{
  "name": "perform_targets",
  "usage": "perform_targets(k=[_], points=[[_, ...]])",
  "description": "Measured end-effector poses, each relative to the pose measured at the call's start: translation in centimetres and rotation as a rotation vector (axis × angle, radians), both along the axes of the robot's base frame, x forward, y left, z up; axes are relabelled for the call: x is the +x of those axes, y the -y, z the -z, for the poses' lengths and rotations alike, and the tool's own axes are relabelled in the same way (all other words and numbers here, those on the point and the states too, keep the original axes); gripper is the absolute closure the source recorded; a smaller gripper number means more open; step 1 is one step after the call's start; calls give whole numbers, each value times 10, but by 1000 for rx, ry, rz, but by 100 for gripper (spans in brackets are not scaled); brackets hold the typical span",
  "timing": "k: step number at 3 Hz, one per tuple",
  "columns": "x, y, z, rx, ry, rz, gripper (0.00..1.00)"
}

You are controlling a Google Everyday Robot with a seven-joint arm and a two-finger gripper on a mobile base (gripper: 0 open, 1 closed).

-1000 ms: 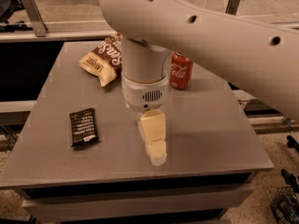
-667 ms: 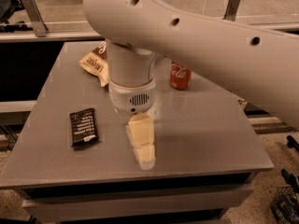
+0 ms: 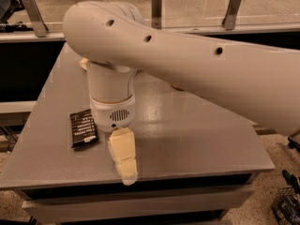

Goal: Move rxbar chocolate near coke can

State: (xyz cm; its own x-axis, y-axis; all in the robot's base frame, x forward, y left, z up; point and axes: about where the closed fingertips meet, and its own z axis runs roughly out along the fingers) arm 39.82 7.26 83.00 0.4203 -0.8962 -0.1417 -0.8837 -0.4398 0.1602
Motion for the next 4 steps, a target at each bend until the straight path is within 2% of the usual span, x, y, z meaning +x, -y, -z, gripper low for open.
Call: perform_targets(k=[1, 2, 3, 4], points=[[-6, -25, 2, -39, -4, -33, 0], [-10, -70, 0, -50, 18, -79, 0], [-10, -70, 0, -50, 19, -79, 0], [-8, -70, -2, -13, 30, -84, 0]])
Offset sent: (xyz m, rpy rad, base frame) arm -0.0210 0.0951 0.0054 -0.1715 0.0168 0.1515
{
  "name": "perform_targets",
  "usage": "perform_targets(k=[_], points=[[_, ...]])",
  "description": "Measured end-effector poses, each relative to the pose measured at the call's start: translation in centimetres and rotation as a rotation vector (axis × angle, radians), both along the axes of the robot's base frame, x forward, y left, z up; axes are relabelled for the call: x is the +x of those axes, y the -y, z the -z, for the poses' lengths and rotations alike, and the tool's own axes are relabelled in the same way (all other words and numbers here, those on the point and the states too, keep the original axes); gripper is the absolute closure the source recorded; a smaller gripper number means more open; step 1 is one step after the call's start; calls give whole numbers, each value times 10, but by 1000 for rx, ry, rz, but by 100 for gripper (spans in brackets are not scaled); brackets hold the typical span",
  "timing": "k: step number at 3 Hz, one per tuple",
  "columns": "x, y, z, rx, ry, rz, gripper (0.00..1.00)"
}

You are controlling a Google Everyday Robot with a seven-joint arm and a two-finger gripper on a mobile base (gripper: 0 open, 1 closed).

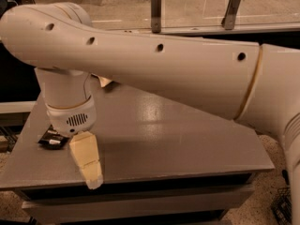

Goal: Move rxbar chocolate near coke can

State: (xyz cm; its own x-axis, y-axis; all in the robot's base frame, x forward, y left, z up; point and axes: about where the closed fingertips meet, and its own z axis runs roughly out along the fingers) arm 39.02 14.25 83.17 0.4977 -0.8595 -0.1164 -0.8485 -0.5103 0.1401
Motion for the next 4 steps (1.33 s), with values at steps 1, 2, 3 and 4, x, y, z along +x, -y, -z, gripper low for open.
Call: perform_targets(k=[1, 2, 3, 4], points=[[-1, 1, -17, 33, 30, -29, 0], [-8, 2, -44, 55, 76, -64, 0], [-16, -7, -70, 73, 126, -107, 0], [-23, -26, -81, 90, 148, -159, 0]])
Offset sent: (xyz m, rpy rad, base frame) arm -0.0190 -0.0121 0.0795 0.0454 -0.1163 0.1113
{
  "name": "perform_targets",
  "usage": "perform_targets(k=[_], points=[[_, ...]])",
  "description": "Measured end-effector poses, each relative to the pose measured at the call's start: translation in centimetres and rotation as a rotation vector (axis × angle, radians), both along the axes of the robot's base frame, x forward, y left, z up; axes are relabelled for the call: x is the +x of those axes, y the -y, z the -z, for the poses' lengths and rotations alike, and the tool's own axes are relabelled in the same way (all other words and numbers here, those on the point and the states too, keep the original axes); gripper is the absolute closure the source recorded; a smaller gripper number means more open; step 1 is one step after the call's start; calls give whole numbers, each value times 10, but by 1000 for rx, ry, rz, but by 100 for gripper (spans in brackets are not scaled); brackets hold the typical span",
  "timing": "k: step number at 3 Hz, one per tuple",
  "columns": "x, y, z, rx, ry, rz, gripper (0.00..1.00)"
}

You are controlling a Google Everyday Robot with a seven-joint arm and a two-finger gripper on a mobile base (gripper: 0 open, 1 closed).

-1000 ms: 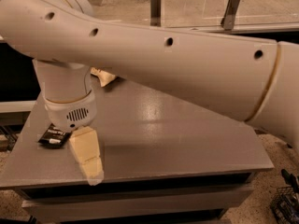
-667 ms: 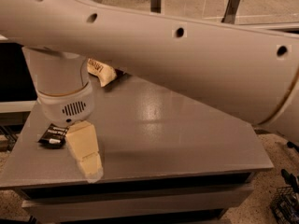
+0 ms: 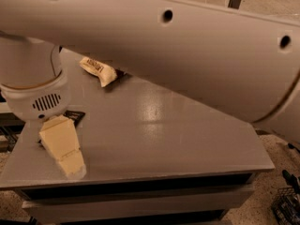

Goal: Move rxbar chocolate near coke can

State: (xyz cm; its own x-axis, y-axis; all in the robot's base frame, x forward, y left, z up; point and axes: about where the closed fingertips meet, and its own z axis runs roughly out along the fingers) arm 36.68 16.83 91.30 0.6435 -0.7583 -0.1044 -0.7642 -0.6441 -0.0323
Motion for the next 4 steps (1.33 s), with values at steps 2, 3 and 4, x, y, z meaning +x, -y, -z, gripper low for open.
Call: perform_targets(k=[2, 3, 4], points=[[-7, -51, 13, 18, -10, -149, 0], [-2, -76, 36, 3, -42, -210, 0], [8, -92, 60, -23, -76, -241, 0]])
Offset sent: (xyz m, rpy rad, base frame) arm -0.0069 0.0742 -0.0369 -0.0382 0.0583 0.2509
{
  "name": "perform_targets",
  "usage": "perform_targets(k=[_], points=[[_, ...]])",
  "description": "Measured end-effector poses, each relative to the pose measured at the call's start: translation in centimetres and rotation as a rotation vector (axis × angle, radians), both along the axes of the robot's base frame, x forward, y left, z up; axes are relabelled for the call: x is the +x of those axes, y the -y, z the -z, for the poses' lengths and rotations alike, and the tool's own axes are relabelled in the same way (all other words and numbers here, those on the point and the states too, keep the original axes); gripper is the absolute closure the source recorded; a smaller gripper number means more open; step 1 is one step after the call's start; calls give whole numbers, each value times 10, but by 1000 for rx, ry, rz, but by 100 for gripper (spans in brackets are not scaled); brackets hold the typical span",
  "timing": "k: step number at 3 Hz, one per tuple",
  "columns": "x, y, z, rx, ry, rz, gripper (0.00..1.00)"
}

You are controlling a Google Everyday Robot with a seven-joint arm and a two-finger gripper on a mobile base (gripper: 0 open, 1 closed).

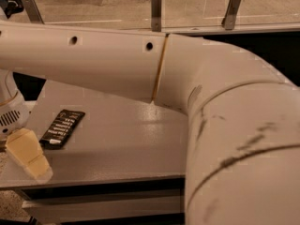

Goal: Move rxbar chocolate near coke can

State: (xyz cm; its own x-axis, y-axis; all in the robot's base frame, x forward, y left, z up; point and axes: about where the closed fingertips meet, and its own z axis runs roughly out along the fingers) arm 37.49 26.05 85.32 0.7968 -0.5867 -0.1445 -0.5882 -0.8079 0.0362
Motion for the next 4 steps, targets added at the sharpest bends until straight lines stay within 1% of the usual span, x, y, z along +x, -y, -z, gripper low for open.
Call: perform_targets(k=[1, 2, 3, 4], points=[[16, -1, 19, -45, -20, 9, 0], [33, 11, 28, -73, -32, 42, 0], [49, 29, 28, -75, -37, 79, 0], [57, 47, 17, -73, -28, 113, 0]])
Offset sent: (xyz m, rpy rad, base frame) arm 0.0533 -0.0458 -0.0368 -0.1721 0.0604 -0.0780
